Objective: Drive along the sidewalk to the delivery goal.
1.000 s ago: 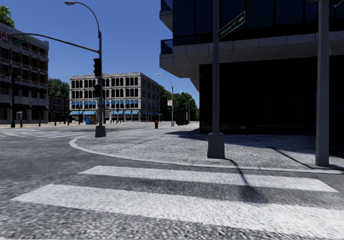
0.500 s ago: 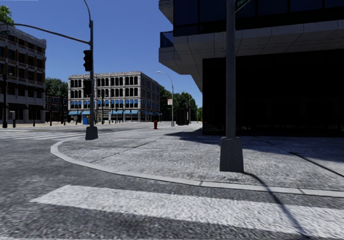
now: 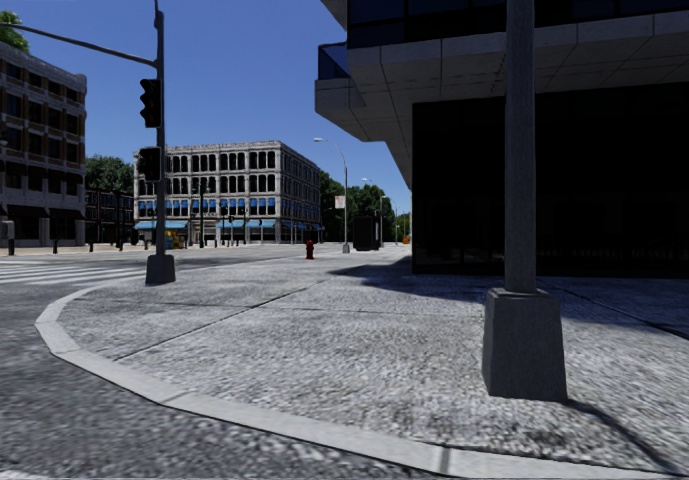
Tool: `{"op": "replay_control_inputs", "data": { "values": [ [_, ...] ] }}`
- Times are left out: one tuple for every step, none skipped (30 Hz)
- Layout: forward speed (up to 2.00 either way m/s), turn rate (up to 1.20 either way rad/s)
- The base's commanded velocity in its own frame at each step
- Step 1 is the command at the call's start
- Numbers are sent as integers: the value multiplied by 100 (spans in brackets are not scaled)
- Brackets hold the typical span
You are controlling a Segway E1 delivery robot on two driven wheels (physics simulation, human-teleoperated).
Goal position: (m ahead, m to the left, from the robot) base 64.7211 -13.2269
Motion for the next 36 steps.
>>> {"op": "replay_control_inputs", "data": {
  "values": [
    [200, 0],
    [200, 0],
    [200, 0],
    [200, 0],
    [200, 0],
    [200, 0],
    [200, 0],
    [200, 0],
    [200, 0],
    [200, 0],
    [200, 0],
    [200, 0],
    [200, 0],
    [200, 0],
    [200, 0],
    [200, 0],
    [200, 0],
    [200, 0],
    [200, 0],
    [200, 0],
    [200, 0],
    [200, 0],
    [200, 0],
    [200, 0],
    [200, 0],
    [200, 0],
    [200, 0],
    [200, 0],
    [200, 0],
    [200, 0],
    [200, 0],
    [200, 0],
    [200, 0],
    [200, 0],
    [200, 0],
    [200, 0]
  ]
}}
